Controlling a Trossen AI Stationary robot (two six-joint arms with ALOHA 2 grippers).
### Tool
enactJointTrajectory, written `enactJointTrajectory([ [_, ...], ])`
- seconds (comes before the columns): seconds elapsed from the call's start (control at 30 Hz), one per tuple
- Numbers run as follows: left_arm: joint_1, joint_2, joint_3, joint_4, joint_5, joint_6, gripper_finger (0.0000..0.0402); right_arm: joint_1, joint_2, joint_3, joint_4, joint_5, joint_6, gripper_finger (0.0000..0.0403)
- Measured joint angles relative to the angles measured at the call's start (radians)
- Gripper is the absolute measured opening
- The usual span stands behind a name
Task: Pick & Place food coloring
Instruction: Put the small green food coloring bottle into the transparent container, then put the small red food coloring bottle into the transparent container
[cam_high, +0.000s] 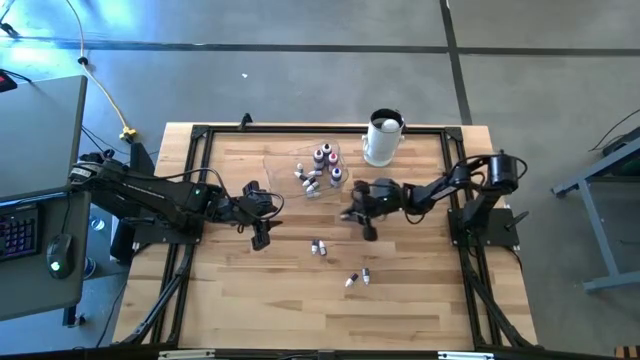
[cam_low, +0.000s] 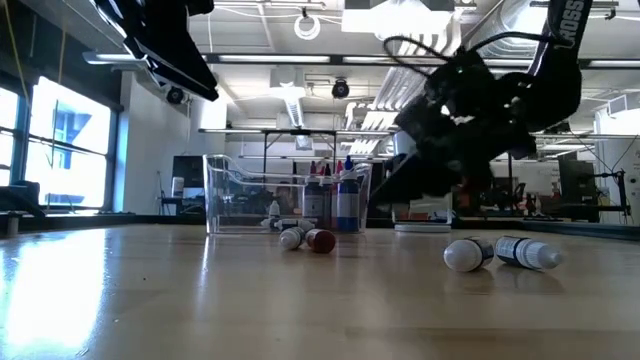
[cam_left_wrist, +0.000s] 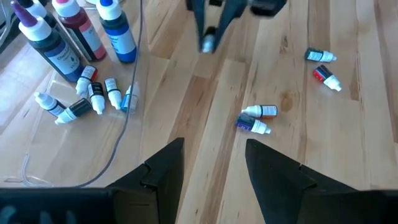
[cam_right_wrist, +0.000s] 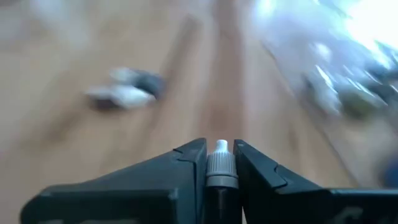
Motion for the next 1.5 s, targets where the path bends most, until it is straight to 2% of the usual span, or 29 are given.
enactJointTrajectory([
  [0.03, 0.000, 0.000, 0.000, 0.000, -0.001, 0.000, 0.0168, 0.005, 0.003, 0.019, -0.027, 0.030, -0.004, 0.0070],
  [0.27, 0.000, 0.000, 0.000, 0.011, -0.001, 0.000, 0.0168, 0.018, -0.002, 0.266, -0.120, 0.060, -0.164, 0.0060],
  [0.37, 0.000, 0.000, 0.000, 0.017, -0.001, 0.000, 0.0168, -0.004, -0.001, 0.419, -0.239, 0.172, -0.164, 0.0061],
  [0.47, 0.000, 0.000, 0.000, 0.017, -0.001, 0.000, 0.0168, -0.039, 0.015, 0.569, -0.441, 0.222, -0.147, 0.0070],
  [0.57, 0.000, 0.000, 0.000, 0.018, -0.001, 0.000, 0.0168, -0.078, 0.059, 0.687, -0.622, 0.264, -0.099, 0.0073],
  [0.67, 0.000, 0.000, 0.001, 0.020, -0.001, 0.000, 0.0168, -0.110, 0.133, 0.764, -0.709, 0.298, -0.059, 0.0068],
  [0.93, 0.000, 0.001, 0.001, 0.025, -0.001, 0.000, 0.0168, -0.136, 0.347, 0.970, -1.002, 0.315, -0.075, 0.0070],
  [1.1, 0.000, 0.001, 0.001, 0.026, -0.001, -0.006, 0.0168, -0.126, 0.392, 1.040, -1.054, 0.432, -0.115, 0.0083],
  [1.37, 0.000, 0.001, 0.001, 0.025, 0.000, -0.031, 0.0168, -0.106, 0.381, 1.057, -1.054, 0.451, -0.171, 0.0123],
  [1.5, 0.000, 0.001, 0.001, 0.025, 0.000, -0.031, 0.0168, -0.084, 0.358, 1.057, -1.074, 0.514, -0.219, 0.0147],
])
